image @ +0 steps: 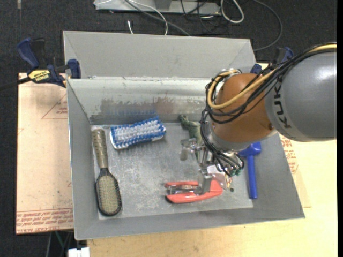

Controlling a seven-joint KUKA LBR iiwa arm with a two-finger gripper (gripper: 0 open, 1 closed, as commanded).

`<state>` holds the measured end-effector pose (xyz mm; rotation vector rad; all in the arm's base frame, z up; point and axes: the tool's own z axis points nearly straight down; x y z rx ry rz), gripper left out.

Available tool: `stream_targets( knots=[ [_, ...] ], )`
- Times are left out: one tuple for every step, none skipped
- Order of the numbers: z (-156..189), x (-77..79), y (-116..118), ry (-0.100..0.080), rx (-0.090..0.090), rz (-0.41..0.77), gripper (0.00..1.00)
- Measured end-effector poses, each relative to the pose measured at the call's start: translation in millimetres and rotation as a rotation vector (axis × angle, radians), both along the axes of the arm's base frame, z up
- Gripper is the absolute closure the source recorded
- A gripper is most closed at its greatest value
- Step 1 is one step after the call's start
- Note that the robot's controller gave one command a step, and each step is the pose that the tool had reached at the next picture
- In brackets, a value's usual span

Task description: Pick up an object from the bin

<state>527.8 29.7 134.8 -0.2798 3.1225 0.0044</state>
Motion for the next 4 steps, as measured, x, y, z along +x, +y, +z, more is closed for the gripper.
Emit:
stream_targets(
  knots=[
    [-59,-6.0,-6,0.009,0.000,0.200,0.00],
    [-59,-7.8,-23,-0.010,0.005,0.057,1.00],
    [-59,-7.8,-23,-0.010,0.005,0.055,1.00],
    [-43,-12.9,-24,-0.009,0.004,0.052,1.00]
  ],
)
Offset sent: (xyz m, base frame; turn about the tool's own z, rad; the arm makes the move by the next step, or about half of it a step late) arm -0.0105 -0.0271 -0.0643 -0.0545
